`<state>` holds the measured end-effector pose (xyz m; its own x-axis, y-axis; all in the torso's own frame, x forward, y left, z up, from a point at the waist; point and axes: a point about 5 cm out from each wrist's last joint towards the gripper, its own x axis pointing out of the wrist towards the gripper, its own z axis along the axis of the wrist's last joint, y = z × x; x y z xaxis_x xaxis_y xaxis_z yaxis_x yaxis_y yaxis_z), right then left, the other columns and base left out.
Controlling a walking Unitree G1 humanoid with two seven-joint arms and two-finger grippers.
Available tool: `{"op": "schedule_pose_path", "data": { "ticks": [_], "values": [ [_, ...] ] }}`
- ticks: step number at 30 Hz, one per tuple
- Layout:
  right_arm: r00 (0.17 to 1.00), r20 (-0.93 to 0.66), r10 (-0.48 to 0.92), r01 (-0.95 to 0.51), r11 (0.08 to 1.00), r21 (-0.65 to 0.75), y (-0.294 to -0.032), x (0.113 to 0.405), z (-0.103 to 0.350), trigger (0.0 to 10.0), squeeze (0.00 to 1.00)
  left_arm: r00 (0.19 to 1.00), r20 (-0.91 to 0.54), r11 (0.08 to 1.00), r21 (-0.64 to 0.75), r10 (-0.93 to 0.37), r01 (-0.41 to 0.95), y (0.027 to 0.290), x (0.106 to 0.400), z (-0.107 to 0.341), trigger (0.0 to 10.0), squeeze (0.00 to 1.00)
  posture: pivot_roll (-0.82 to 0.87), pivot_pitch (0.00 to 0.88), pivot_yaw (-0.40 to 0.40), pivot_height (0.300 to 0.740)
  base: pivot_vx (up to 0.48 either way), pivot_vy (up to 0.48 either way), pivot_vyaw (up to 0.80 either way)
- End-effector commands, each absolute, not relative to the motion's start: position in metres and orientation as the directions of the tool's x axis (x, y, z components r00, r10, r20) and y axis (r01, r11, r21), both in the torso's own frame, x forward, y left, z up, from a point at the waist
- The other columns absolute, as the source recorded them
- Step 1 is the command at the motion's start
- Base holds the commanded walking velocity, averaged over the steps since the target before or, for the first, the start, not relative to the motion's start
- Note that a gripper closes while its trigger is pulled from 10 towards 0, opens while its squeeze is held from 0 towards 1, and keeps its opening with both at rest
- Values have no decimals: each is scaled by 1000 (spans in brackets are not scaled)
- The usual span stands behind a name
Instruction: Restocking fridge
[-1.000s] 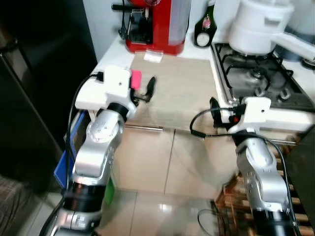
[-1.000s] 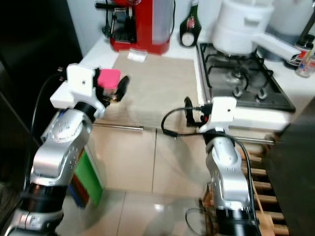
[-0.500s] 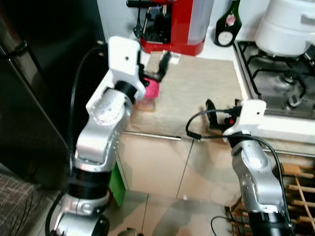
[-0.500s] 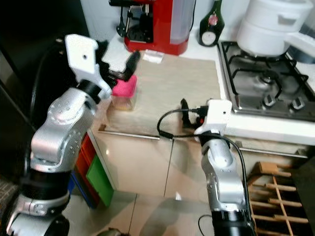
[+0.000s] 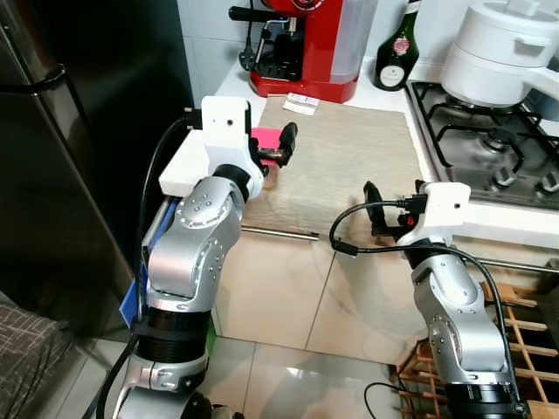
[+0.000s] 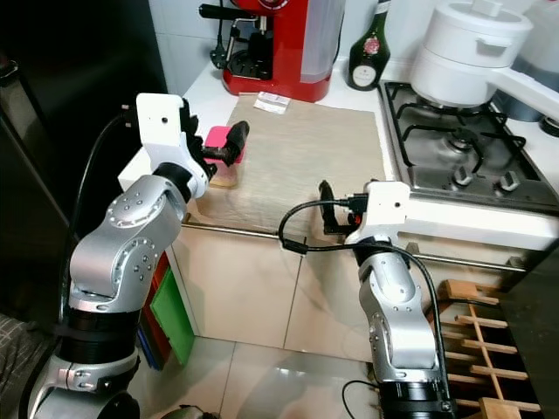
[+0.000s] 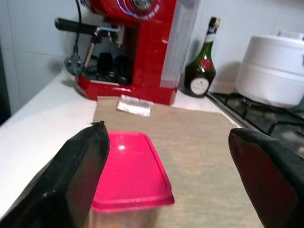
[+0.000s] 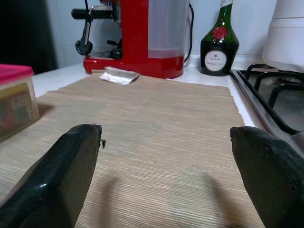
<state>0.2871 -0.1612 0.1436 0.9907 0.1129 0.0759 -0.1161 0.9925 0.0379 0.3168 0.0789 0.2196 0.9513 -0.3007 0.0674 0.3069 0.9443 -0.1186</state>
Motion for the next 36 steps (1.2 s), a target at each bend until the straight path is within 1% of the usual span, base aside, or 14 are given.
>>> {"op": "schedule_pose_path", "data": {
  "ticks": [1, 7, 11, 12, 20, 24, 27, 28, 31, 36],
  "values": [
    [989, 88, 116, -118, 993, 20, -163, 289, 149, 10000, 0, 956, 62, 953, -84, -286, 291, 79, 314, 220, 10000, 0, -80, 0, -26, 740, 0, 0, 0],
    [986, 91, 140, -142, 990, 13, -157, 292, 150, 10000, 0, 975, 32, 976, 8, -219, 219, 82, 323, 216, 10000, 0, -71, 0, -32, 740, 0, 0, 0],
    [986, 92, 142, -144, 989, 14, -156, 293, 151, 10000, 0, 976, 27, 976, 24, -216, 216, 79, 326, 215, 10000, 0, -71, 0, -31, 740, 0, 0, 0],
    [985, 94, 142, -144, 989, 16, -156, 293, 151, 10000, 0, 973, 28, 973, 36, -228, 227, 75, 328, 214, 10000, 0, -77, 0, -24, 740, 0, 0, 0],
    [987, 92, 133, -135, 991, 16, -157, 289, 149, 10000, 0, 964, 25, 964, -8, -266, 267, 61, 330, 215, 10000, 0, -99, 0, -19, 740, 0, 0, 0],
    [987, 90, 131, -133, 991, 11, -158, 288, 150, 10000, 0, 960, 31, 960, -9, -278, 279, 56, 330, 215, 10000, 0, -102, 0, -23, 740, 0, 0, 0],
    [987, 89, 132, -133, 991, 8, -159, 288, 150, 10000, 0, 962, 3, 962, -3, -273, 273, 55, 331, 210, 10000, 0, -102, 0, -25, 740, 0, 0, 0],
    [987, 88, 133, -134, 991, 7, -159, 289, 150, 10000, 0, 964, -39, 965, 0, -263, 264, 55, 333, 202, 10000, 0, -101, 0, -25, 740, 0, 0, 0],
    [987, 86, 136, -137, 991, 6, -158, 289, 149, 10000, 0, 965, -83, 969, 5, -247, 249, 56, 334, 192, 10000, 0, -103, 0, -25, 740, 0, 0, 0],
    [987, 84, 136, -137, 991, 6, -158, 288, 149, 10000, 0, 964, -80, 968, 1, -252, 253, 54, 333, 191, 10000, 0, -106, 0, -24, 740, 0, 0, 0]
  ]
}}
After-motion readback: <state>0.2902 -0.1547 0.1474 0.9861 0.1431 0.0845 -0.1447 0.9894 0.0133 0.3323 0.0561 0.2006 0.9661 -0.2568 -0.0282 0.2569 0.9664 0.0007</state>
